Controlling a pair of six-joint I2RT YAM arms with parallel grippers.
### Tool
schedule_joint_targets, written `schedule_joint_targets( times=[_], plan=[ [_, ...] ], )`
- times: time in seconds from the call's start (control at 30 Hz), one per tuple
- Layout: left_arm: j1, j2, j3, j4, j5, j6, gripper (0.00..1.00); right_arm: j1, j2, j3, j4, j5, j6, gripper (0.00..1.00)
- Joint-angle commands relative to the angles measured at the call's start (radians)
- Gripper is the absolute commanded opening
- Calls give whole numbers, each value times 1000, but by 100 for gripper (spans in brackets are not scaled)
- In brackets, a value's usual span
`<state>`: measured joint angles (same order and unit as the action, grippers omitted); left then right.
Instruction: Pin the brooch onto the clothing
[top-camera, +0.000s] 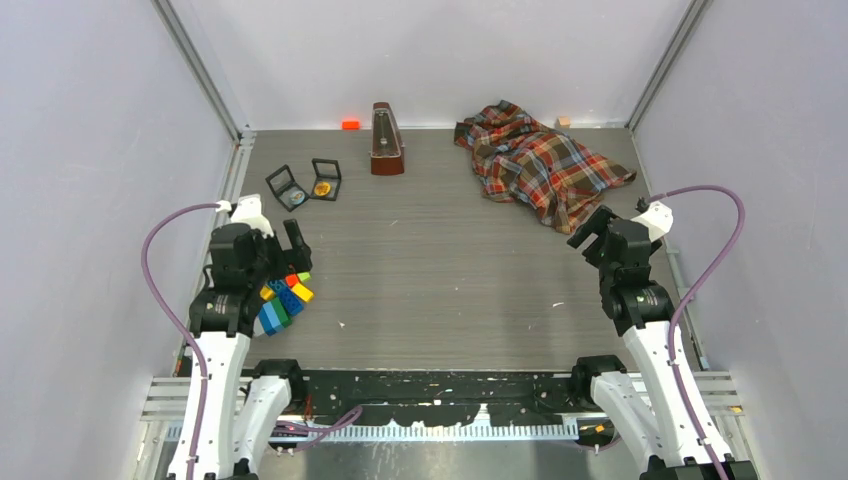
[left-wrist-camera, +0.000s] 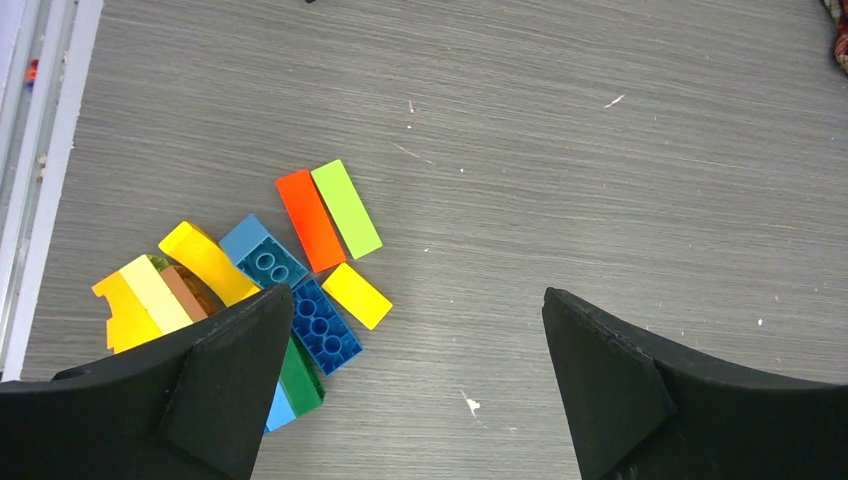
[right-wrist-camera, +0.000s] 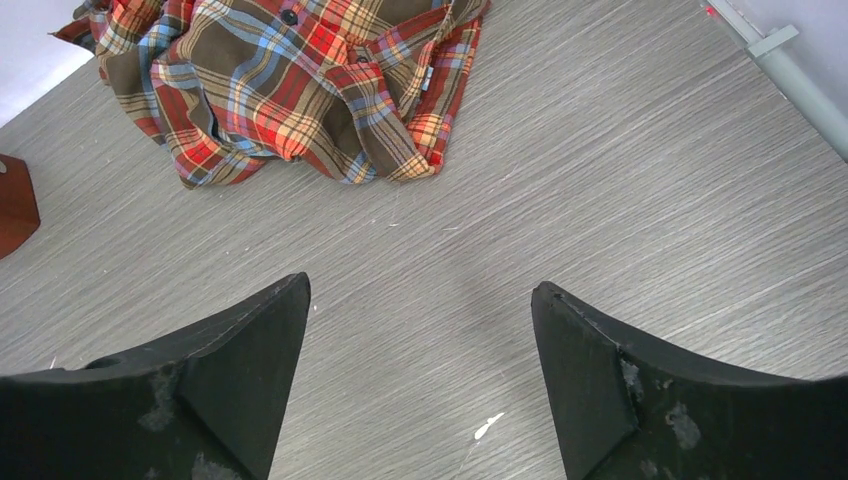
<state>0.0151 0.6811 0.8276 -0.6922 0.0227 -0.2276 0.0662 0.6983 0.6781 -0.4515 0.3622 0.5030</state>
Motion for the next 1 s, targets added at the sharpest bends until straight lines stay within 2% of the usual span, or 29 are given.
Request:
schedule_joint_targets(
  times=[0.0,0.2,0.33,0.47,0.5,0.57,0.73,0.97],
  plan=[
    [3,16,12,42,7,-17,100,1,-6,43,10,36,10,88],
    [3,26,12,32,-14,-1,100,1,17,50,22,7,9,93],
    [3,0,2,25,-47,8,100,1,110,96,36,-48,4,96],
    [3,-36,-17,34,-56,23,100,1,326,190,28,-142,-7,96],
    [3,-37,-18,33,-55,23,100,1,423,214,10,-163,-7,96],
    [3,-32,-20,33,-43,25,100,1,566,311,-23,-178,-11,96],
    [3,-8,-16,22,-27,28,100,1,849,421,-17,-168,-21,96],
    [3,-15,-19,25,-27,33,100,1,1060,533,27,-180,-30,93]
  ],
)
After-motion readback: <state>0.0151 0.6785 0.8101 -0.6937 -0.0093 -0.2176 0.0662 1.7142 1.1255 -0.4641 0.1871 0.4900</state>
